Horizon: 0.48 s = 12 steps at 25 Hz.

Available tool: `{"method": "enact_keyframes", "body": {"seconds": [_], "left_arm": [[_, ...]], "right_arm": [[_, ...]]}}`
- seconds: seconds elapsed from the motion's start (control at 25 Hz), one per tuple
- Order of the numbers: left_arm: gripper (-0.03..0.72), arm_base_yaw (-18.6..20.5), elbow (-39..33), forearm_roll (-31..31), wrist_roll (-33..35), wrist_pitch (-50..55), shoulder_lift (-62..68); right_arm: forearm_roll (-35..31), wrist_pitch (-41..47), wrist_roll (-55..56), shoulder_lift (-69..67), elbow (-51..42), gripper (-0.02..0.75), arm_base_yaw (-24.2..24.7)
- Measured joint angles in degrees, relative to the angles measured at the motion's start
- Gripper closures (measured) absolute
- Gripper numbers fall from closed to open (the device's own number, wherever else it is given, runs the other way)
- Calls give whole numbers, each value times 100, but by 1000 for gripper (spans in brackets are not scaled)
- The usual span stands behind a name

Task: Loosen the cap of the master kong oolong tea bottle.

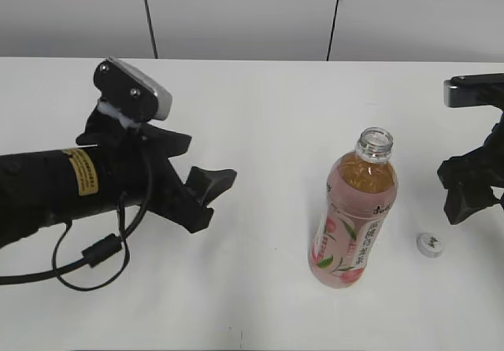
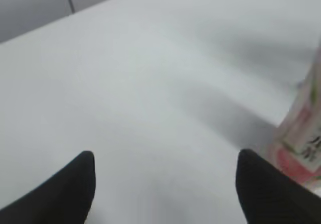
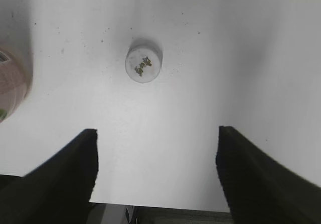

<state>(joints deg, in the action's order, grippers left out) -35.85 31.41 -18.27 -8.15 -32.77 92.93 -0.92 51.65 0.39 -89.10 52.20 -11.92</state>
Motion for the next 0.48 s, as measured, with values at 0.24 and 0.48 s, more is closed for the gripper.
{"method": "enact_keyframes", "body": {"seconds": [0.24, 0.48], "left_arm": [[174, 501, 234, 121, -1605, 1540, -690], [196, 978, 265, -234, -2386, 2788, -1619]], "right_arm": [[0, 13, -39, 6, 0, 183, 0], [0, 46, -75, 108, 0, 183, 0]]}}
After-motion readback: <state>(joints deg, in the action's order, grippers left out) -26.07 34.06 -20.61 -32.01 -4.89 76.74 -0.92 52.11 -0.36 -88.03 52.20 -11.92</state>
